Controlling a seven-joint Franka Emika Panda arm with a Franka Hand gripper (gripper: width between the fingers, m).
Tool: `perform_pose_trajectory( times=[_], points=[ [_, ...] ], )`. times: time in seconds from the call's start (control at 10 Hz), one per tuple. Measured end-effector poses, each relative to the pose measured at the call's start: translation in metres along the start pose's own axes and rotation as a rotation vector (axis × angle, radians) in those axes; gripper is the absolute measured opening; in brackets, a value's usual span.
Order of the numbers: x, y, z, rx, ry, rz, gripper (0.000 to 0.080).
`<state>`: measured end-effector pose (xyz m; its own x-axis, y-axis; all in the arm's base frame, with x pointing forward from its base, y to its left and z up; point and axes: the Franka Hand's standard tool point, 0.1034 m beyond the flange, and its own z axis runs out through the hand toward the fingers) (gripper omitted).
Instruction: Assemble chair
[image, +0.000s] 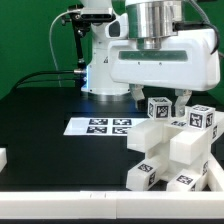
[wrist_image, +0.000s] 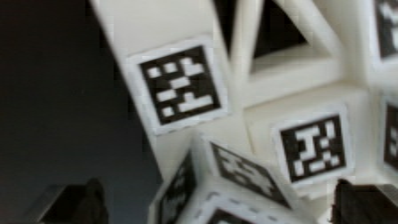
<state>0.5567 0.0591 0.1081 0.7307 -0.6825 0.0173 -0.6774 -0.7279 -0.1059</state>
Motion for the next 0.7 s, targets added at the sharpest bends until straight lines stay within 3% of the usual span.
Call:
perform_pose_trajectory(
  times=[0.2, 0.4, 0.7],
  points=[
    [0.0014, 0.0014, 0.0005, -0.002, 0.000, -0.118, 0.0648],
    [-0.0002, -0.0014, -0.0003, -0.029, 0.011, -0.461, 0.0648],
    [0.0009, -0.0012, 0.0000, -0.031, 0.013, -0.491, 0.0619]
  ],
)
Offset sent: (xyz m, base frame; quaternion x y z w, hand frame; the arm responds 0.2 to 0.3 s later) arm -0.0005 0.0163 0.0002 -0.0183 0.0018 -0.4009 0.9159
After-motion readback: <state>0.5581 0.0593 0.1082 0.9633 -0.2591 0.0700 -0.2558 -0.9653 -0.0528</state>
